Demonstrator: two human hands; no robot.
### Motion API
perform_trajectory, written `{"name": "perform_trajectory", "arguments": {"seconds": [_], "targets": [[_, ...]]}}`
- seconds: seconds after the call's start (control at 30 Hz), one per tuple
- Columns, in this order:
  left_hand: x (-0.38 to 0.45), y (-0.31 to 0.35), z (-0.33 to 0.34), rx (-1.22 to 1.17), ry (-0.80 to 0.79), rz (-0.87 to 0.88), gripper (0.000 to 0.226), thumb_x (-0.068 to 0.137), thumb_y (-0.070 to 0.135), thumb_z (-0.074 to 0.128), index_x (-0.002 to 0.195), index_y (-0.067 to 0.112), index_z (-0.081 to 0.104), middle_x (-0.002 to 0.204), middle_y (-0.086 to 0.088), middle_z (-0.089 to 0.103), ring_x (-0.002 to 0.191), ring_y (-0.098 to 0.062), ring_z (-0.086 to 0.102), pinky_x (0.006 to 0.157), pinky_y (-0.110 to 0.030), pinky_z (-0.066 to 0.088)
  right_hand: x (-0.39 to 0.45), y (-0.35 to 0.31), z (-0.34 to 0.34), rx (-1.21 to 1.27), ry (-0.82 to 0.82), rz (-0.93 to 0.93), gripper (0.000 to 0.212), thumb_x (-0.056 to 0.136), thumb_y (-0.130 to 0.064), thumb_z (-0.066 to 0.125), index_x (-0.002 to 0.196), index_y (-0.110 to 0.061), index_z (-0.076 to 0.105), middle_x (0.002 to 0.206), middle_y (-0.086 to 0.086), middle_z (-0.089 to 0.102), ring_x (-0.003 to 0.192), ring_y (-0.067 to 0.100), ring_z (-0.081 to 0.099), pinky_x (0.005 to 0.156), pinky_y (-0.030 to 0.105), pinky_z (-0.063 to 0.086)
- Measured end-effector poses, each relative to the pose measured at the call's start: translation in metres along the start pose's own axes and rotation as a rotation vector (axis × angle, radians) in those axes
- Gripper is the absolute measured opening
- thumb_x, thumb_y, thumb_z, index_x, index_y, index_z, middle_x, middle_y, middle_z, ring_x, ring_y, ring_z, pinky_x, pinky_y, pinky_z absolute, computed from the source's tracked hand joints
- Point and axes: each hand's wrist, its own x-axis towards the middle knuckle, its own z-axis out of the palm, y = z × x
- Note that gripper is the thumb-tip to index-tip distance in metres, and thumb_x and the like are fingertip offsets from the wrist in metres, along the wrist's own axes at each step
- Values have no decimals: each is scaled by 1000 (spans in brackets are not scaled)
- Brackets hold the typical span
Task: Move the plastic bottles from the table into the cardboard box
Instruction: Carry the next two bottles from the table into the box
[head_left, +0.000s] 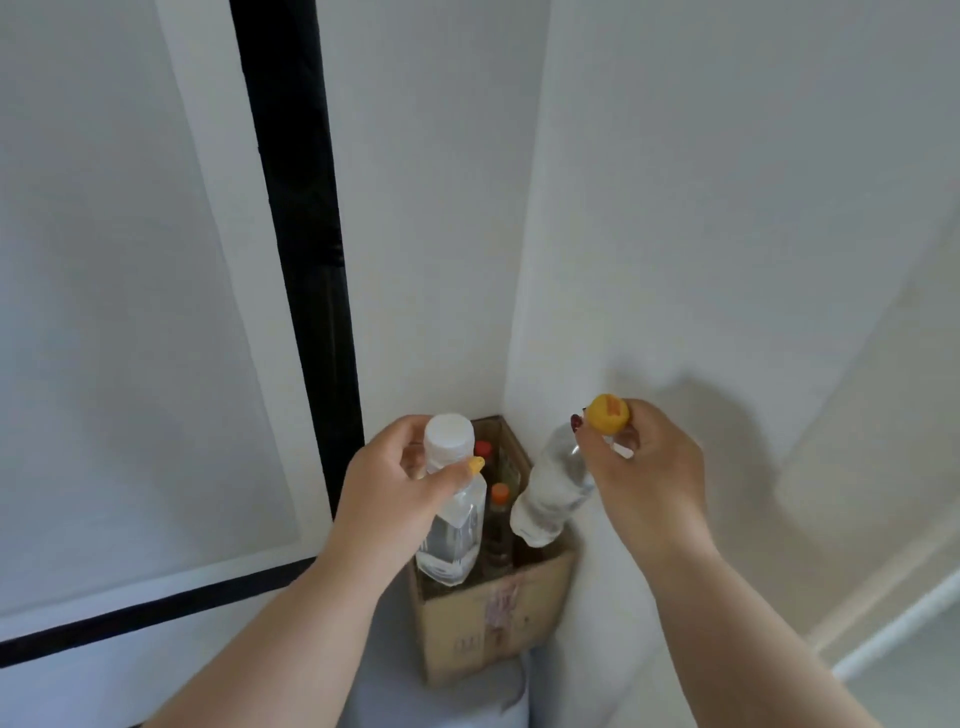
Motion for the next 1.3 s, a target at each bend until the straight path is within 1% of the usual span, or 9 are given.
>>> {"name": "perform_trajectory", "arguments": {"seconds": [0.2,0.4,0.5,0.6,0.7,0.8,0.97,1.13,1.3], "targets": [[54,-49,28,103,-48,-114,44,69,37,88,97,51,57,94,31,68,92,9,63,72,-13,41,48,55,57,-63,-90,12,17,82,-42,66,82,-24,64,79,-7,70,79,5,65,71,28,51],[70,-114,54,300,-145,-182,47,73,33,86,104,49,54,103,27,63,99,5,59,83,-17,44,50,117,104,-136,-237,106,16,79,-41,63,73,-27,59,68,-9,65,68,1,62,54,13,45],[69,-142,65,467,-185,-184,40,74,37,84,99,46,54,93,29,61,94,5,57,86,-9,32,45,144,121,-289,-336,156,18,80,-39,68,74,-24,59,66,-9,62,63,10,59,54,28,44],[69,-168,71,705,-251,-162,30,79,45,75,100,43,55,99,21,69,107,-4,61,120,-33,11,39,165,134,-423,-410,220,17,81,-34,71,74,-24,60,65,-7,59,64,19,57,54,29,39],[68,-186,75,826,-317,-122,23,82,45,68,100,42,54,102,18,72,115,-8,61,117,-30,-9,31,178,140,-493,-481,250,16,84,-32,67,76,-20,62,69,0,65,66,24,61,54,32,47],[69,-195,79,889,-387,-84,12,84,41,60,93,41,53,97,17,72,122,-17,56,117,-32,5,26,189,144,-560,-534,234,22,89,-31,59,71,-20,54,70,2,65,66,25,61,54,30,46],[67,-200,83,1033,-517,-111,23,89,31,60,109,41,64,121,16,69,141,-28,13,109,-42,36,20,199,149,-643,-647,228,13,91,-23,54,80,-18,58,85,6,72,82,28,67,59,26,39],[63,-210,90,1134,-537,-151,33,94,29,54,124,39,63,149,10,48,149,-31,15,112,-36,27,19,202,152,-717,-714,233,7,89,-19,55,87,-18,62,93,4,72,88,27,68,61,26,40],[67,-210,93,1442,-756,-87,46,96,21,44,142,24,51,151,-2,50,144,-30,32,115,-52,8,22,200,155,-746,-730,256,7,86,-20,59,82,-23,54,94,2,71,88,25,68,61,26,41]]}}
